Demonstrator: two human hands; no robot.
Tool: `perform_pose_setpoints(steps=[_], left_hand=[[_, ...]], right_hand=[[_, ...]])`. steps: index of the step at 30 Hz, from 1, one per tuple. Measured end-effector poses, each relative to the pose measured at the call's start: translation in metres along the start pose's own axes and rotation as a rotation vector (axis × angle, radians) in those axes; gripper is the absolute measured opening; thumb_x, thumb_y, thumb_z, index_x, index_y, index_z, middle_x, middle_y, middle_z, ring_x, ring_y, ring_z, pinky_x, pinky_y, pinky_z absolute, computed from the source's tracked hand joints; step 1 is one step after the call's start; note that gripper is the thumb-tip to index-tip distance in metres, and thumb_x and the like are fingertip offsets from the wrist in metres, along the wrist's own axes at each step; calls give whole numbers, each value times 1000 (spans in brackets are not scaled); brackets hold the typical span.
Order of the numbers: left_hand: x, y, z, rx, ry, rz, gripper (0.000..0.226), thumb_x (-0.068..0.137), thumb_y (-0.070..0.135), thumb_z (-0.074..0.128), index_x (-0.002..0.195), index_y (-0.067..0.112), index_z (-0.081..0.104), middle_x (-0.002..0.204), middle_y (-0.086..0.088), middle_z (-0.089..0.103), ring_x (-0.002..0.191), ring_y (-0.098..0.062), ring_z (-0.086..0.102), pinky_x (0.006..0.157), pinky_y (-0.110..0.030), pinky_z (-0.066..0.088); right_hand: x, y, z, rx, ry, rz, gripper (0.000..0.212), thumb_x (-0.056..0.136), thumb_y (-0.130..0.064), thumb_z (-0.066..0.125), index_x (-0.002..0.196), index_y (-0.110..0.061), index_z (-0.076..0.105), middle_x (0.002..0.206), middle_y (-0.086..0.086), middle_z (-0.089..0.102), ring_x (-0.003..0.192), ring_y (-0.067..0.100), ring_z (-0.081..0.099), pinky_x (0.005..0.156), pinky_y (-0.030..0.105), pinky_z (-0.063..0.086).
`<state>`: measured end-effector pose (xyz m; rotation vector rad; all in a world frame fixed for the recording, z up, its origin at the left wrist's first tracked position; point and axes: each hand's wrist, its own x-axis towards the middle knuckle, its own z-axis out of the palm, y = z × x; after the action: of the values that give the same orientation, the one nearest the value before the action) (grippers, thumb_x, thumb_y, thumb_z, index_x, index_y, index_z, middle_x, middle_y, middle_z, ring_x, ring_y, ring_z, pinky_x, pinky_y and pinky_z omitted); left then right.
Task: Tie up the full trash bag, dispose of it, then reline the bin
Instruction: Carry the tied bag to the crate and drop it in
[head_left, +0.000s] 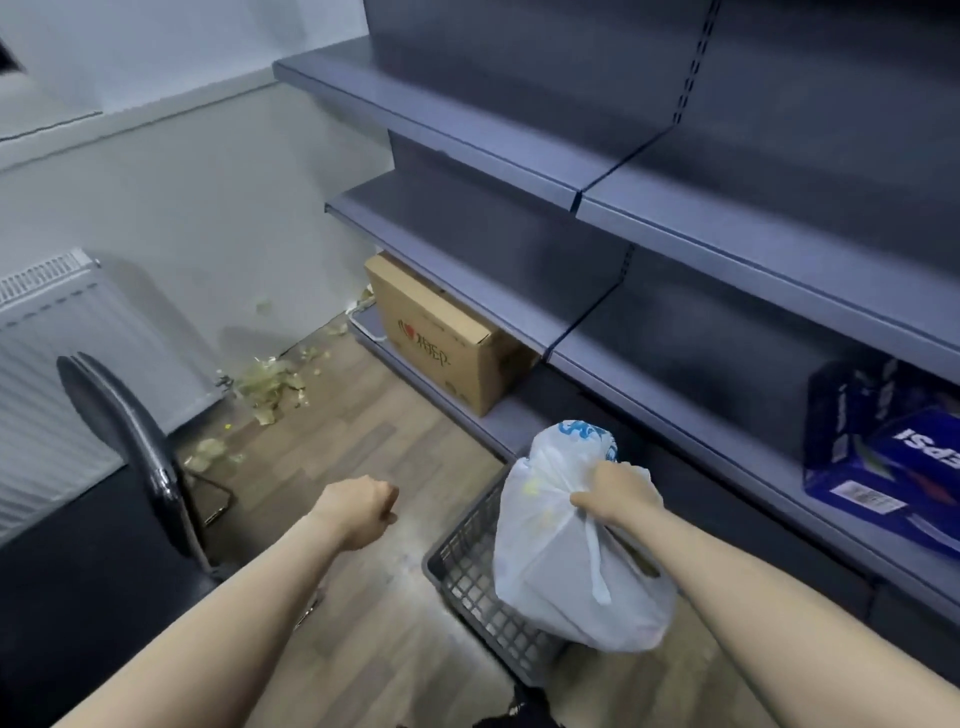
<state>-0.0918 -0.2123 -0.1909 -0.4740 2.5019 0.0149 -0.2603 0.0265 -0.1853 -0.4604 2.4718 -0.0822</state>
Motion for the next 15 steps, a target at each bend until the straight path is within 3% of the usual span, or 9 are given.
perform_pose_setpoints(steps=[3,5,6,9,15], left_hand=[[36,1,-5,-14,-14,46,27,97,32,45,105,9,56,118,-10,61,111,-30,57,83,-35,47],[61,0,-6,-24,-32,81,27,96,33,46,104,10,56,118,-9,61,111,-29,57,83,-34,47],[75,-2,-6,-34,-41,101,26,96,33,46,104,10,56,117,-9,62,111,-29,58,83,-34,47],[116,-11,-8,-46,-70,157,26,97,33,46,102,10,56,116,-9,62,107,-30,59,79,-35,47],[196,-35,-5,-66,-121,182,24,98,31,45,100,9,56,114,-12,61,105,-32,59,77,-35,45]], right_hand=[[18,2,12,17,-42,31,17,89,-32,52,83,-15,51,106,7,60,103,25,58,70,28,38],[29,2,19,16,-69,75,21,88,-32,53,75,-16,46,100,7,59,92,24,57,68,28,38],[35,1,22,17,-78,94,18,87,-32,54,83,-15,51,103,7,61,92,24,57,69,29,39],[52,-2,30,11,-89,165,33,88,-32,55,112,-9,53,112,7,62,102,27,60,73,30,42],[100,-9,54,49,-120,292,39,90,-34,52,116,-5,47,114,10,61,104,30,59,71,30,41]])
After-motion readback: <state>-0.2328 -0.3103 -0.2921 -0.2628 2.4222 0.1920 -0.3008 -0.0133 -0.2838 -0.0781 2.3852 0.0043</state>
